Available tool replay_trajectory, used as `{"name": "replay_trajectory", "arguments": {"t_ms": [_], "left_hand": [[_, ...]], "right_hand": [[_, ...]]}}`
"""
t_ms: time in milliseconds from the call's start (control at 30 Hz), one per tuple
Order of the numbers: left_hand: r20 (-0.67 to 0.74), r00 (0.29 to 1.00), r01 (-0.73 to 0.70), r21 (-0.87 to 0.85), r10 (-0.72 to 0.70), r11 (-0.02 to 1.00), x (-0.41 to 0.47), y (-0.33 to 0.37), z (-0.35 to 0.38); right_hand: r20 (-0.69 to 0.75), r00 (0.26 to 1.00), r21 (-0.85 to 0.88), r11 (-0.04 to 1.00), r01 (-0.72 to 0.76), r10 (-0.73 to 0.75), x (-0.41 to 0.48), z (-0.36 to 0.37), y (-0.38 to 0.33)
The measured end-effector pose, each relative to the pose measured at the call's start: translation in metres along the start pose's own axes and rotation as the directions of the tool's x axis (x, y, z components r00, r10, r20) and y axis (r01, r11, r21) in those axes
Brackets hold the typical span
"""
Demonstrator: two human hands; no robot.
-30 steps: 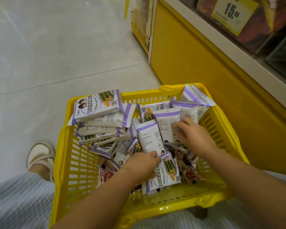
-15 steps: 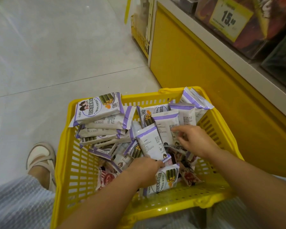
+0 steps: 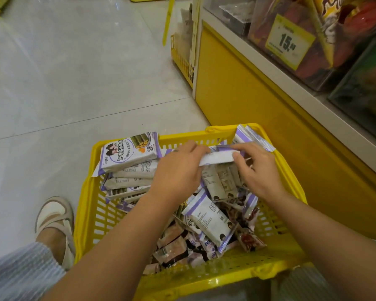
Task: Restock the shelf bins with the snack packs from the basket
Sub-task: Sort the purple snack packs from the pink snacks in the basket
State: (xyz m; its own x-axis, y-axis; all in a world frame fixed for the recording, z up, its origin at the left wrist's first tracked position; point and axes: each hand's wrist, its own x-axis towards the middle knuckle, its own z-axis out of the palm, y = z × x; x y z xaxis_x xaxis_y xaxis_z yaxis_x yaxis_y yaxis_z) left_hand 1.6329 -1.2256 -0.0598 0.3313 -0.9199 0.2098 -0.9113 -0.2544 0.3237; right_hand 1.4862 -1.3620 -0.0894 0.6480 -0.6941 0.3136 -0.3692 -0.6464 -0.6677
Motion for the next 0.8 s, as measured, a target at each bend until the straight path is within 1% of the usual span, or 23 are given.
{"name": "replay_trajectory", "arguments": {"t_ms": [100,167,200,233,300,333,367,400,433,467,533,600,667,733,800], "left_hand": [[-0.196,0.976,-0.08,0.073,0.092,0.994,0.004,0.0,0.001],[-0.252,0.96,-0.087,0.159,0.126,0.983,0.008,-0.005,0.008],[-0.232,0.964,-0.079,0.221,0.131,0.972,0.011,-0.008,0.013],[-0.176,0.976,-0.071,0.291,0.126,0.954,0.013,-0.012,0.018],[-0.017,0.996,-0.075,0.386,0.088,0.919,0.016,-0.019,0.03],[0.053,0.997,-0.08,0.401,0.064,0.912,0.016,-0.023,0.035],[0.106,0.993,-0.087,0.41,0.047,0.908,0.016,-0.025,0.039],[0.144,0.989,-0.098,0.417,0.041,0.903,0.016,-0.025,0.042],[0.168,0.985,-0.114,0.425,0.045,0.898,0.015,-0.024,0.045],[0.184,0.981,-0.131,0.433,0.055,0.892,0.014,-0.022,0.047],[0.212,0.976,-0.15,0.462,0.055,0.874,0.013,-0.017,0.051],[0.232,0.973,-0.137,0.499,0.02,0.856,0.013,-0.013,0.052],[0.23,0.973,-0.129,0.518,0.008,0.845,0.013,-0.011,0.05],[0.215,0.976,-0.135,0.512,0.026,0.848,0.012,-0.009,0.047],[0.2,0.977,-0.165,0.489,0.074,0.856,0.008,-0.009,0.041]], "right_hand": [[-0.04,0.999,0.103,0.995,-0.006,0.011,0.013,-0.002,-0.015],[-0.062,0.998,0.139,0.99,-0.013,0.022,0.021,-0.003,-0.02],[-0.08,0.997,0.136,0.991,-0.01,0.021,0.025,-0.002,-0.02],[-0.091,0.996,0.118,0.993,-0.009,0.02,0.027,-0.001,-0.018],[-0.065,0.997,0.031,0.998,-0.049,0.051,0.029,0.0,-0.009],[-0.036,0.996,-0.058,0.995,-0.081,0.079,0.029,0.0,-0.002],[-0.017,0.996,-0.191,0.977,-0.091,0.089,0.028,0.001,0.004],[-0.007,0.998,-0.334,0.941,-0.064,0.066,0.026,0.001,0.01],[0.006,1.0,-0.441,0.897,-0.019,0.024,0.025,0.002,0.015],[0.025,1.0,-0.494,0.869,0.024,-0.013,0.024,0.002,0.017],[0.076,0.995,-0.508,0.857,0.088,-0.057,0.022,0.003,0.016],[0.117,0.988,-0.506,0.85,0.147,-0.102,0.02,0.006,0.015],[0.139,0.982,-0.5,0.847,0.179,-0.126,0.015,0.007,0.013],[0.152,0.977,-0.493,0.846,0.206,-0.149,0.009,0.007,0.012],[0.162,0.96,-0.493,0.825,0.278,-0.227,0.003,0.006,0.012]]}}
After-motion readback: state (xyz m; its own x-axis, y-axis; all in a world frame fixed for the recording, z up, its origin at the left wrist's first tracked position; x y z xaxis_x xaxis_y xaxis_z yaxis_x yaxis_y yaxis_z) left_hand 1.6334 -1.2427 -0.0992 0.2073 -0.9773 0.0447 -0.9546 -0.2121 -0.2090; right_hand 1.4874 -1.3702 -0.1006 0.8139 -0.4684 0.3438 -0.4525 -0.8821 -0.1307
